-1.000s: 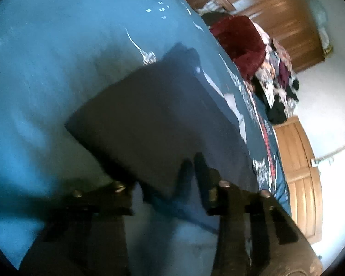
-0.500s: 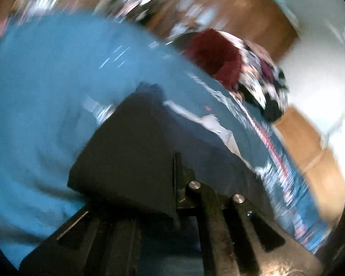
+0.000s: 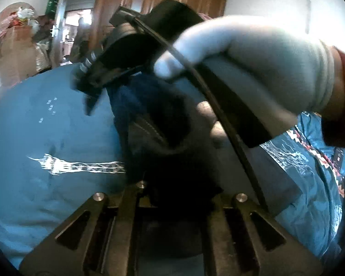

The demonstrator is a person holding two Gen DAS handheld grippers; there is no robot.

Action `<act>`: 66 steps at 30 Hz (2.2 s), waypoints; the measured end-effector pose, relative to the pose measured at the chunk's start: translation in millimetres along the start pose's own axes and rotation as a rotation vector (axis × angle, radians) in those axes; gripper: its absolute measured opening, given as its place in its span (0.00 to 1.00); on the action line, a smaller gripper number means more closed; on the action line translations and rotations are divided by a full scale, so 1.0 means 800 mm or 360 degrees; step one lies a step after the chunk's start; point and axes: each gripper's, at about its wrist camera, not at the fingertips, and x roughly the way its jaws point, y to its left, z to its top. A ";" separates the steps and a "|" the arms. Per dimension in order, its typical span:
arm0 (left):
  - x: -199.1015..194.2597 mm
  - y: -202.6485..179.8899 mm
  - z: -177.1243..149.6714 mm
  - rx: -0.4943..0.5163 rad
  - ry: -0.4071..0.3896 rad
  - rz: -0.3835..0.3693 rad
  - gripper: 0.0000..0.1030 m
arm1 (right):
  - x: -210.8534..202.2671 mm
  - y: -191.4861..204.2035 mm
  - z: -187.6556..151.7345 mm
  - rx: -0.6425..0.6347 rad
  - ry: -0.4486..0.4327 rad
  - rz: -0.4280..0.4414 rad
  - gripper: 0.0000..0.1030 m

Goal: Fold large clothes

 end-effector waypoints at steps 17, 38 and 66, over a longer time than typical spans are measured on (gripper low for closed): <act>0.121 -0.224 -0.026 0.0432 0.0449 -0.0598 0.11 | -0.141 -0.421 -0.283 0.0849 -0.0569 0.0303 0.17; 0.037 -0.187 -0.032 0.0422 0.0417 -0.0536 0.39 | -0.195 -0.432 -0.394 0.0898 -0.0623 0.0449 0.47; -0.023 -0.045 -0.006 0.0288 0.0320 -0.0368 0.21 | -0.156 -0.349 -0.465 0.0779 -0.0524 0.0127 0.03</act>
